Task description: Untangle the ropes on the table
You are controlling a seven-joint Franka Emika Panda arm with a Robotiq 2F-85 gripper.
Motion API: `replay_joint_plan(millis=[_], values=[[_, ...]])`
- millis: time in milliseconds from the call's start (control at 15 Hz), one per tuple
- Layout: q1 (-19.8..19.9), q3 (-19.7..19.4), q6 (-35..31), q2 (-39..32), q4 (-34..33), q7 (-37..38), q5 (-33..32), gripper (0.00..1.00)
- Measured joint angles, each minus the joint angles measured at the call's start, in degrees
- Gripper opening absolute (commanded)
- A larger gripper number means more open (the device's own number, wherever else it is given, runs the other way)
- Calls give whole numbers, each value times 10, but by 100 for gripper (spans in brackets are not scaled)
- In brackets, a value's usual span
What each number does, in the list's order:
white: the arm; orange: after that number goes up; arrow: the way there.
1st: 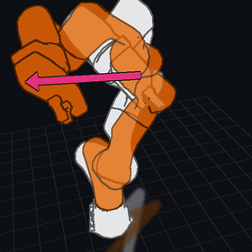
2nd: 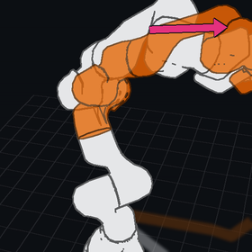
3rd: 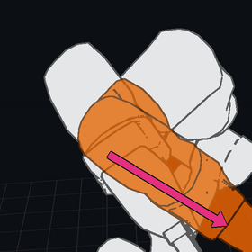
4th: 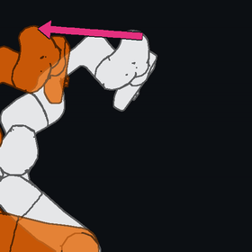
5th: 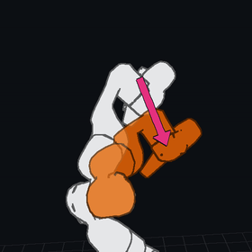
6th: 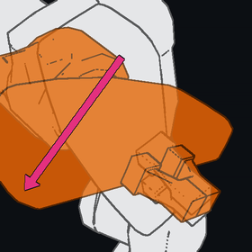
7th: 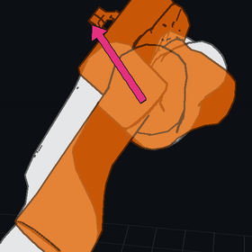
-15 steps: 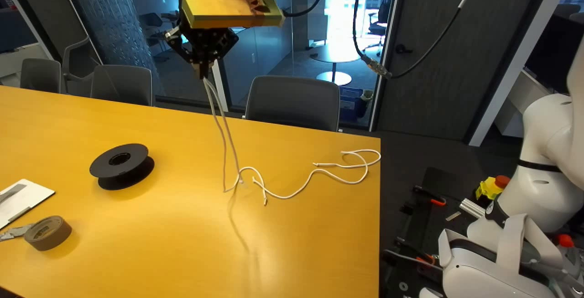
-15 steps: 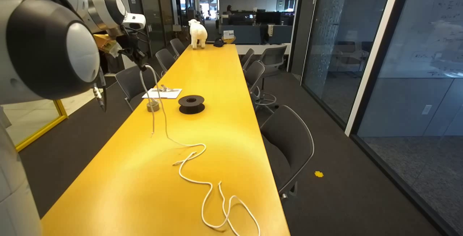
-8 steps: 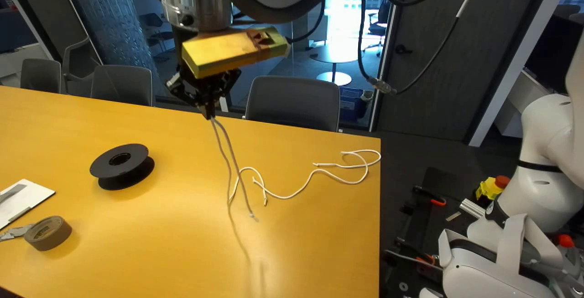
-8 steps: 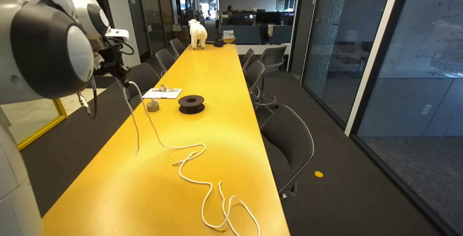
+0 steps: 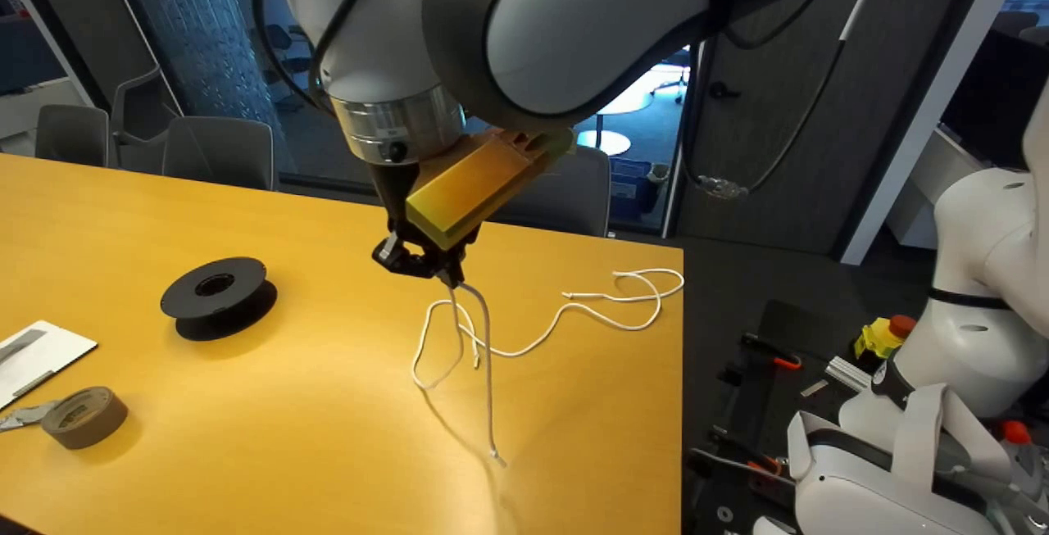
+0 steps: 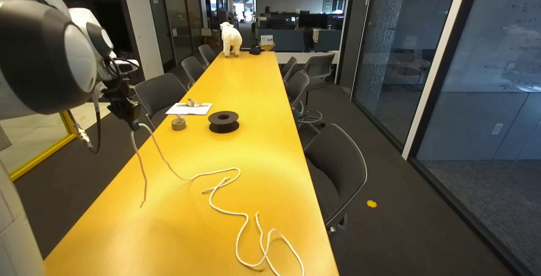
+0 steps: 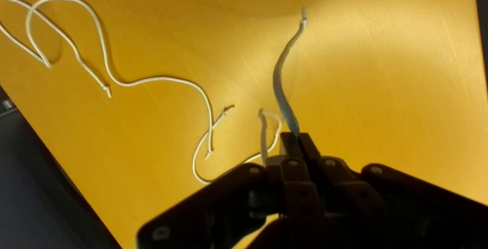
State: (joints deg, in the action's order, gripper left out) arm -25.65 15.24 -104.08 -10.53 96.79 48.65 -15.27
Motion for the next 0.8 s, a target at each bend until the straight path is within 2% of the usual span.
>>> replay_joint_plan(millis=[467, 800], values=[[47, -2, 19, 71, 99, -90, 44, 1], [75, -4, 26, 70, 144, -176, 66, 1]])
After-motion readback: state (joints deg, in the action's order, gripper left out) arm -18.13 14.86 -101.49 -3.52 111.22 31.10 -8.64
